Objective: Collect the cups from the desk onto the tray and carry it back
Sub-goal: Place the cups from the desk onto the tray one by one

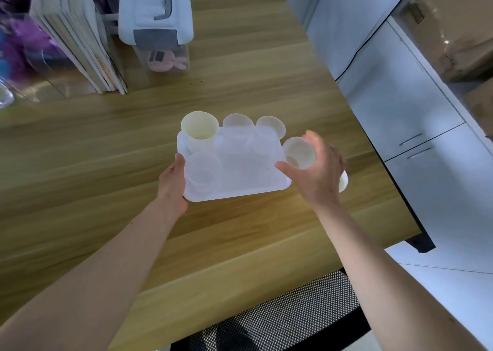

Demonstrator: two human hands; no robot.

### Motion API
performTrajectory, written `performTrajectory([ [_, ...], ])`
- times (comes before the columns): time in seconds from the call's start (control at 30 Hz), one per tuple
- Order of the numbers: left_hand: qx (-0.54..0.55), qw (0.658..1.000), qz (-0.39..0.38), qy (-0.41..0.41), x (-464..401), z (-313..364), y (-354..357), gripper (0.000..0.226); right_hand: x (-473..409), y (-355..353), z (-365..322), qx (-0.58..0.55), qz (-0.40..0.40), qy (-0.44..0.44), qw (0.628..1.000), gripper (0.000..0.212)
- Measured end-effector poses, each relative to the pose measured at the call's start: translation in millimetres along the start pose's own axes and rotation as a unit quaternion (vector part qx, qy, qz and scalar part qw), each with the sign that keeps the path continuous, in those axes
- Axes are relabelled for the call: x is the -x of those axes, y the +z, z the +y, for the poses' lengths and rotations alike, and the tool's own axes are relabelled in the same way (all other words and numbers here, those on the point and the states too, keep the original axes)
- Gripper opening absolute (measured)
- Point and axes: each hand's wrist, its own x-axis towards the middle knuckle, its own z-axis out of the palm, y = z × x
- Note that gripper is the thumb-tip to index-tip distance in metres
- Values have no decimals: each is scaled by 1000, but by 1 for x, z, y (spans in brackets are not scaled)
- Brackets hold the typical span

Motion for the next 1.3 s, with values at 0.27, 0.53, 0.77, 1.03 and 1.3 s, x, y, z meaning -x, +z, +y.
performTrajectory([
  [0.27, -7, 1000, -19, 5, 14, 2, 5, 32, 20, 9, -27, -63, -104, -64, 991, 91],
  [0.53, -14, 1000, -20, 7, 20, 2, 5, 36, 27, 15, -34, -75, -167, -70, 981, 95],
  [0.77, -15, 1000, -27, 6, 28, 2, 6, 34, 30, 20, -36, -73, -187, -90, 975, 99],
  [1.03, -23, 999, -29, -1, 25, 1, 11, 30, 31, 3, -21, -87, -172, -76, 978, 97],
  [1.3, -34, 999, -33, -3, 17, -3, 26, 30, 22, -32, 43, -56, -20, 6, 998, 78],
])
